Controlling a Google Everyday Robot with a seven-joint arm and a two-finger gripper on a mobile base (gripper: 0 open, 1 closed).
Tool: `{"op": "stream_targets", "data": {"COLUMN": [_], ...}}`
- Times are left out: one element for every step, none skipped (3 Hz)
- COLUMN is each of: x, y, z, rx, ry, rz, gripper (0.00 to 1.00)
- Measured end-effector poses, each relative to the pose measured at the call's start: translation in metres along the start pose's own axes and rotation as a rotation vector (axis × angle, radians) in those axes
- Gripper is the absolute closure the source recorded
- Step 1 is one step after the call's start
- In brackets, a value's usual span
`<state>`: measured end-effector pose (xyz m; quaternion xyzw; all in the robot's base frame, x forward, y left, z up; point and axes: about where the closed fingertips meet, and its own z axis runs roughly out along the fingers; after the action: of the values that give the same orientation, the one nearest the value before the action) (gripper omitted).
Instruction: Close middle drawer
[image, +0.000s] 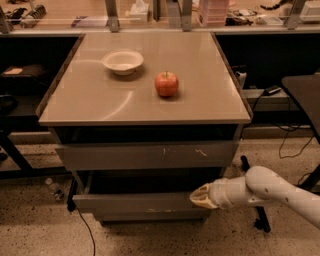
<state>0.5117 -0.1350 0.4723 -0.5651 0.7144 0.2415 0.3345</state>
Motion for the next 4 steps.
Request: {"op": "stream_targets", "data": {"x": [0.017, 0.044, 0.06, 0.058], "y": [0.027, 0.039, 0.025, 0.022], "z": [-0.015, 0.009, 0.056, 0.064], "rx": [0.007, -0.052, -0.12, -0.127], "ry": [-0.007, -0.006, 0.009, 0.006], "rz": [0.067, 0.119, 0.107, 0.103], "gripper": [1.0, 1.0, 1.0, 0.8]}}
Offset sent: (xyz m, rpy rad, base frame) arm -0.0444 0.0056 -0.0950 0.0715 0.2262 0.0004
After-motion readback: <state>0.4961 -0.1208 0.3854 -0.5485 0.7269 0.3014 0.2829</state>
